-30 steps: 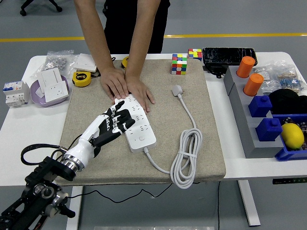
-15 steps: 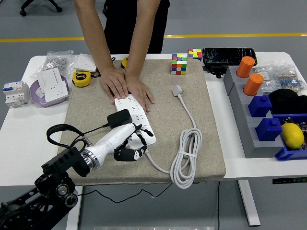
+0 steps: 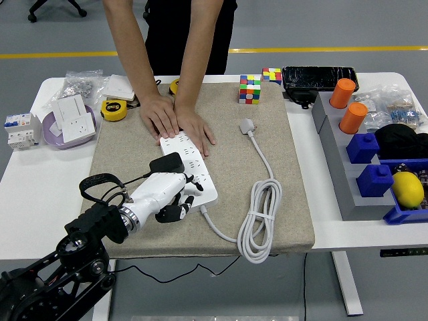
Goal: Pick up the plug,place it near the board,insert it into the board,press the button
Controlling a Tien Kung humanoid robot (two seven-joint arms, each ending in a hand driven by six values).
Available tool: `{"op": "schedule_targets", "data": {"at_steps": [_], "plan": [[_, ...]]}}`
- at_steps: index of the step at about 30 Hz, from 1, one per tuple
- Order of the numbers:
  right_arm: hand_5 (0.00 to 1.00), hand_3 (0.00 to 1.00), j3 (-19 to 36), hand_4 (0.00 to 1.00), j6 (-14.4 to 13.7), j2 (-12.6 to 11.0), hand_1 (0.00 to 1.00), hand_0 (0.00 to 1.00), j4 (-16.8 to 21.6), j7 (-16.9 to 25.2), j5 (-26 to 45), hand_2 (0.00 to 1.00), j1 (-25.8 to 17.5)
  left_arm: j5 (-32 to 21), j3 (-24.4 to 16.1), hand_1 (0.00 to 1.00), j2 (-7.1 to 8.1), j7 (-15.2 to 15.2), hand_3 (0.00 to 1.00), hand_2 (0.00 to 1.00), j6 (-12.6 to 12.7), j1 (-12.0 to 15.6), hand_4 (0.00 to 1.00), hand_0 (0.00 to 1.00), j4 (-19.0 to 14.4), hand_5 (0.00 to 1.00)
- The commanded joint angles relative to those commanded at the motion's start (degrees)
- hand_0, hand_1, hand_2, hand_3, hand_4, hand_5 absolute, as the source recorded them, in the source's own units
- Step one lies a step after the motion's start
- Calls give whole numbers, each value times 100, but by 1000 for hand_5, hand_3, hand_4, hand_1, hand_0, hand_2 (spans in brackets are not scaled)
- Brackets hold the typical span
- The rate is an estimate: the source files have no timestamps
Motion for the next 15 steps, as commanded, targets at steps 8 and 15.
{"op": "schedule_targets", "data": {"at_steps": [8,15], "plan": [[666,691,7,998,2,-2,718,860,0,-1,-9,712,-3,41,37,30,4,70,719,152,-100,19,478,142,66,2],[665,691,-8,998,4,-9,717,860,0,-4,-15,711,-2,41,69,30,-13,94,760,153,-93,8,479,142,101,2]]}}
